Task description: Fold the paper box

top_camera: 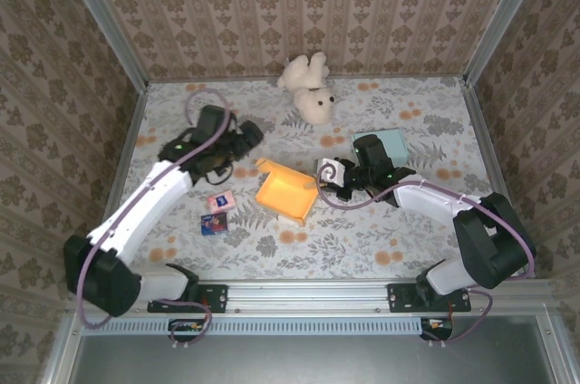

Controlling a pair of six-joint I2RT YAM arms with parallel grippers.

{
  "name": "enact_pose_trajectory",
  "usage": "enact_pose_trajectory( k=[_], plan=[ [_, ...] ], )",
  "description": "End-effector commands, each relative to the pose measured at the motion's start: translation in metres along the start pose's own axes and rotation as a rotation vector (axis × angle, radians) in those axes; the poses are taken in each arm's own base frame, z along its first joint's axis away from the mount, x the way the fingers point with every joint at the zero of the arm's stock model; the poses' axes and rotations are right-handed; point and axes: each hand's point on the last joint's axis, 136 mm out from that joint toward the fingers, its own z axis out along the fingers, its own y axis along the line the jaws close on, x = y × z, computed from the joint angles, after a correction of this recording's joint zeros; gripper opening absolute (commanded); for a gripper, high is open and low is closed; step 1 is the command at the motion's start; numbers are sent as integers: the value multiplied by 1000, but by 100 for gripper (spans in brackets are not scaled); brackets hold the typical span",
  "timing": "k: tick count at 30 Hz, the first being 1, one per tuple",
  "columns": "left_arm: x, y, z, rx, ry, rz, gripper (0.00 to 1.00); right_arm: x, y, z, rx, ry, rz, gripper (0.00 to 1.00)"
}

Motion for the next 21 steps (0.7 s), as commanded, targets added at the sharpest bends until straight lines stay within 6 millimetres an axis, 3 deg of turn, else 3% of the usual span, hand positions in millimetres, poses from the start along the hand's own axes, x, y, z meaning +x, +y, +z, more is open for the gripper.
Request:
enact_pose_trajectory(
  k=[1, 5, 12, 21],
  plan=[
    [-8, 20, -7, -47, 25, -25, 100, -6, -3, -4, 34, 17, -72, 0],
    [-8, 18, 1, -107, 123, -79, 100, -7, -1, -3, 50, 31, -135, 0],
    [24, 21, 42, -205, 356, -178, 100, -9, 2, -2, 89, 26, -308, 0],
    [53, 9, 80, -195, 437, -202, 93, -21, -1, -2, 71, 19, -335, 0]
  ],
)
